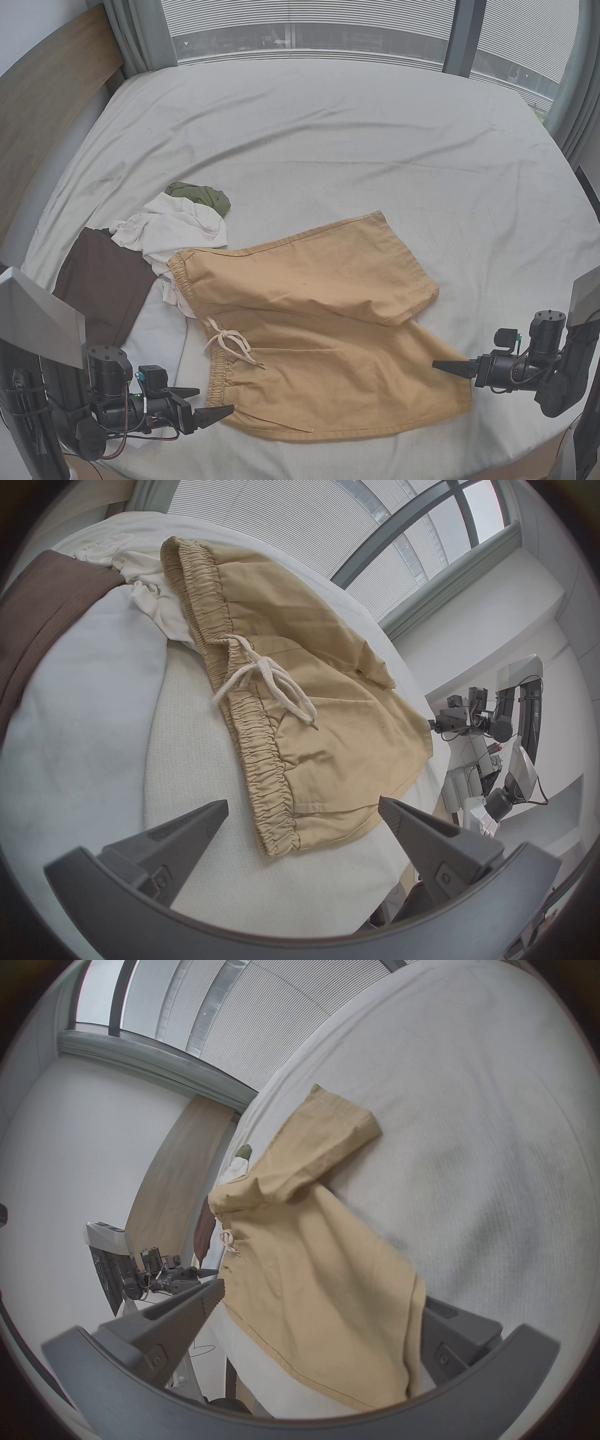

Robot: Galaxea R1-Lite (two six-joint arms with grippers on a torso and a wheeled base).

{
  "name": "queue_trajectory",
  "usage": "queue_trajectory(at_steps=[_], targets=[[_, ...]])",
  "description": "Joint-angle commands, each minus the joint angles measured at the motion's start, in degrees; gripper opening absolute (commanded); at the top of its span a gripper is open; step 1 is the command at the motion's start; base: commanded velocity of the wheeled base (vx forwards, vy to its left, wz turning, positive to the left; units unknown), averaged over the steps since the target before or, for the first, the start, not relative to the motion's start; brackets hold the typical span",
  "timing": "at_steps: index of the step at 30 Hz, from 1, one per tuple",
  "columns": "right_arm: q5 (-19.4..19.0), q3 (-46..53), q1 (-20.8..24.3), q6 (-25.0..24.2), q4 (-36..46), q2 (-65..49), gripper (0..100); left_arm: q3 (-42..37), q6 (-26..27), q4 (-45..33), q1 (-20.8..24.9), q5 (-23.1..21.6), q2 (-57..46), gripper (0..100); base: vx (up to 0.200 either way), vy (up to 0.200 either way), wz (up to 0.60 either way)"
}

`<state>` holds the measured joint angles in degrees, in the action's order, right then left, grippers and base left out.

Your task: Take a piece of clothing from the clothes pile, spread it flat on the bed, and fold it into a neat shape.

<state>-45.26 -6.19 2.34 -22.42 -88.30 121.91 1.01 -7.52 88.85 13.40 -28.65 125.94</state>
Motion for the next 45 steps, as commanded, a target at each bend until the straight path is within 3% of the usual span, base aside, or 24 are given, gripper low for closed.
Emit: queue_trajectory(at_steps=[1, 8, 13, 14, 18, 27, 33, 45], targets=[[-0.35, -0.31, 2.58, -2.45, -0.03, -5.89, 100, -0.22, -0.04, 0.01, 0.05, 0.00, 0.18, 100, 0.000, 0.000, 0.00], [0.00, -0.40, 5.75, -2.89, 0.05, -7.82, 100, -0.31, -0.04, 0.01, 0.05, -0.09, 0.01, 100, 0.000, 0.000, 0.00], [0.35, -0.75, 5.22, -2.63, -0.03, -5.71, 100, -0.31, -0.04, 0.01, 0.05, -0.09, -0.08, 100, 0.000, 0.000, 0.00], [0.70, -0.84, 5.22, -2.63, -0.03, -5.54, 0, -0.31, -0.04, 0.10, 0.05, -0.09, -0.08, 100, 0.000, 0.000, 0.00], [2.46, -0.93, 6.01, -2.54, 0.05, -5.54, 0, -0.31, -0.04, 0.01, 0.05, -0.09, 0.01, 100, 0.000, 0.000, 0.00], [3.96, -1.10, 15.59, -2.54, -0.03, -3.69, 0, -0.48, -0.04, 0.10, 0.05, 0.00, -0.61, 100, 0.000, 0.000, 0.00], [8.00, -7.43, 21.21, -2.45, 0.05, 4.04, 0, -1.01, -0.04, 0.10, -0.04, 0.00, -1.84, 100, 0.000, 0.000, 0.00], [10.72, -10.24, 25.08, -2.19, 0.05, 10.63, 0, -1.01, -0.04, 0.10, 0.14, -0.09, -2.45, 100, 0.000, 0.000, 0.00]])
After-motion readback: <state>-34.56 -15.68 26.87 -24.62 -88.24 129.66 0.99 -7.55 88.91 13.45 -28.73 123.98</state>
